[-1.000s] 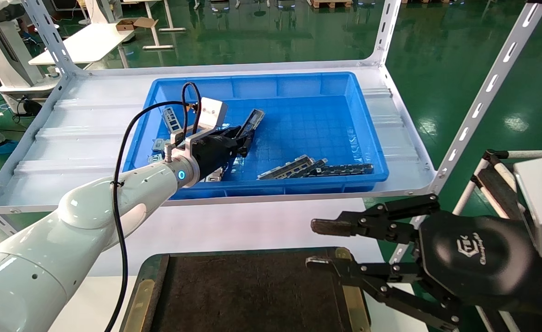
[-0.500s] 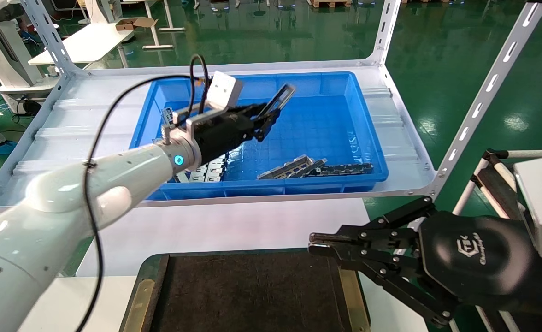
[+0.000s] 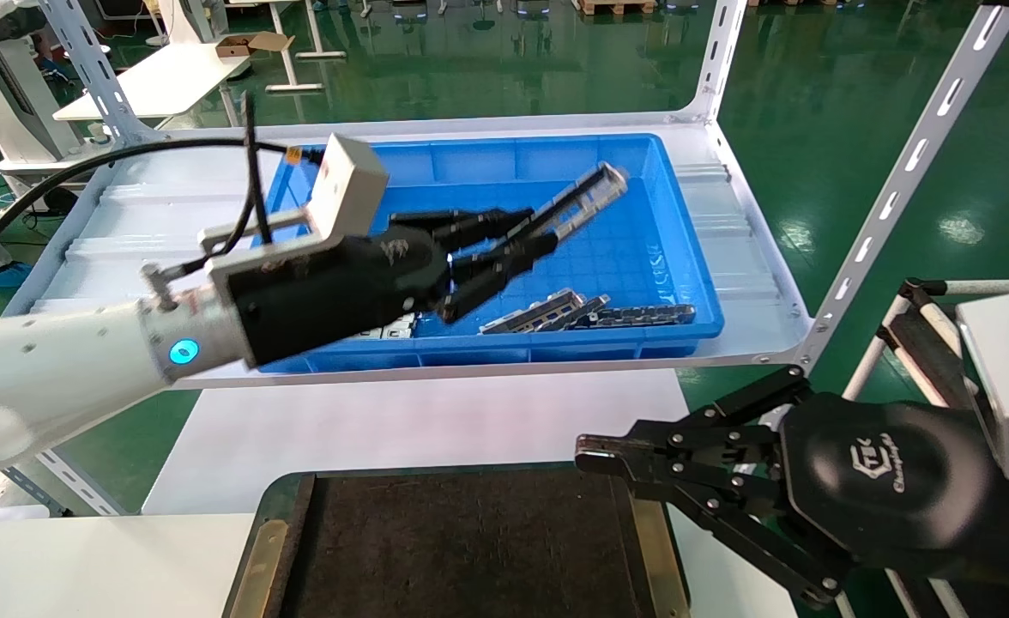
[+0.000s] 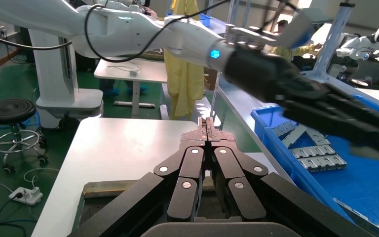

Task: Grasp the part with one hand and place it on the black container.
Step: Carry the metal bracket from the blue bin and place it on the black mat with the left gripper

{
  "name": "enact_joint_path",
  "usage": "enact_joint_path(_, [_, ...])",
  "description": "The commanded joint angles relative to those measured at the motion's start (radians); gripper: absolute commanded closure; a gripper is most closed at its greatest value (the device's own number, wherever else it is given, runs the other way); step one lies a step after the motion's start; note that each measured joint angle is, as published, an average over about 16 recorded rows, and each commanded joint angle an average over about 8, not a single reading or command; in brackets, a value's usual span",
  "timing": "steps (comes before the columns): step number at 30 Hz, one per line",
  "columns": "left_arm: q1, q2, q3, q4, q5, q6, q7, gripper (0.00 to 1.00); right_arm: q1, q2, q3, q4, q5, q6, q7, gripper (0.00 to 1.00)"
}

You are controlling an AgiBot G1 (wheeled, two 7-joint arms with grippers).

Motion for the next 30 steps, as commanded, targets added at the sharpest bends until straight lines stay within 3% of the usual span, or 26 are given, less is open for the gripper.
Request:
enact_joint_path(1, [0.025,-0.044,-0.003,-0.067,-0.016,0.038,-0.014,1.0,0.0,0.0,0.0,0.0,0.0,0.0,0.0,1.0])
enact_joint_path(9, [0.194,-0.178,0.014,-0.305,-0.049,0.043,-0.07,1.0,0.0,0.0,0.0,0.0,0.0,0.0,0.0,1.0])
enact_joint_path(15, [0.338,-0.218,0.041,-0.372,-0.055,-0.008,-0.074,1.0,0.0,0.0,0.0,0.0,0.0,0.0,0.0,1.0])
enact_joint_path(22, [0.491,-0.189,0.073,-0.373,-0.054,-0.136,-0.071,1.0,0.0,0.0,-0.001,0.0,0.0,0.0,0.0,1.0])
enact_joint_path(30, [0.643,-0.072,0.12,-0.356,-0.021,-0.43,-0.095,1.0,0.0,0.0,-0.001,0.0,0.001,0.0,0.0,1.0])
